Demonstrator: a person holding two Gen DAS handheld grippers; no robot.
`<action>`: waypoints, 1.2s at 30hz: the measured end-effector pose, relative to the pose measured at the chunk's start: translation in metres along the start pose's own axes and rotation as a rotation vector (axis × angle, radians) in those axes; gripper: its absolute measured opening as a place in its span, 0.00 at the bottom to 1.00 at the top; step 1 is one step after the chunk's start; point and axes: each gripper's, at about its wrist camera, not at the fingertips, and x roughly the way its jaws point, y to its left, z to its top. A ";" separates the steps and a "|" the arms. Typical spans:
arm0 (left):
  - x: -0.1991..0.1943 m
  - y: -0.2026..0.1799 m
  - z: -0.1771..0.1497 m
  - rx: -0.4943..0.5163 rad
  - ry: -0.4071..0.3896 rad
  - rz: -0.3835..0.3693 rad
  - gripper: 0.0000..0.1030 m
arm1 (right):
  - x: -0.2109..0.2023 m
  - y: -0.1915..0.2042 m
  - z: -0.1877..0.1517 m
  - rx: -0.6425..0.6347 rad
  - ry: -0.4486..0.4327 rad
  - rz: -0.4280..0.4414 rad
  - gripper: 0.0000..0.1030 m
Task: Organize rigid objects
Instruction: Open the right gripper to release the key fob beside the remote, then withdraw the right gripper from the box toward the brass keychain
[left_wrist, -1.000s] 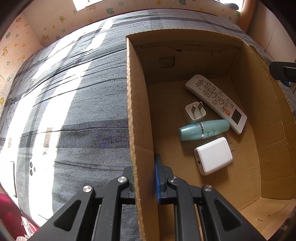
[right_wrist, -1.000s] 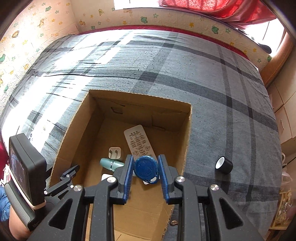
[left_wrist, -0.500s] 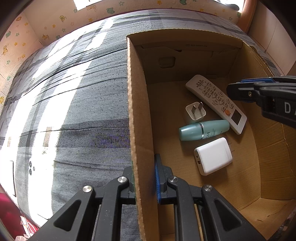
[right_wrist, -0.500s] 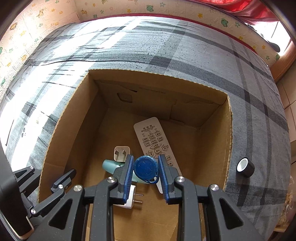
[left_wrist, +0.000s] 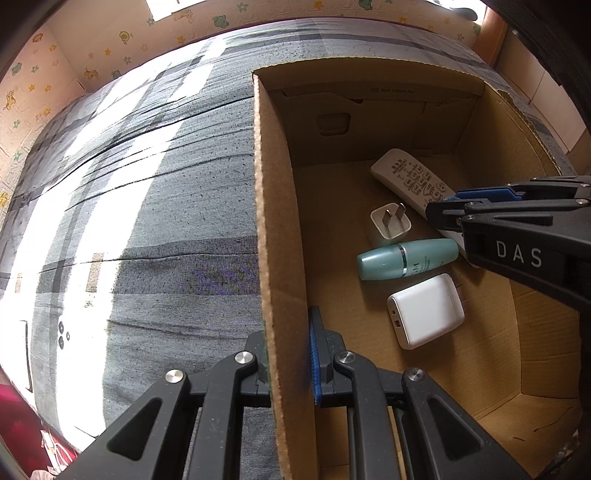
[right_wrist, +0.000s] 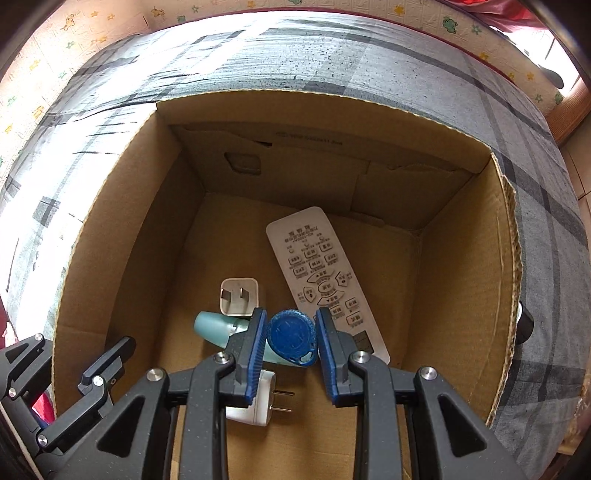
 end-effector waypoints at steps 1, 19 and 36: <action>0.000 0.000 0.000 0.000 0.000 0.000 0.14 | 0.000 0.000 0.002 0.002 -0.001 0.004 0.28; -0.002 -0.001 0.001 0.001 -0.001 -0.001 0.14 | -0.029 -0.001 0.000 0.012 -0.054 0.024 0.51; 0.000 0.000 -0.001 0.001 -0.002 -0.002 0.13 | -0.088 -0.017 -0.002 0.045 -0.155 0.000 0.90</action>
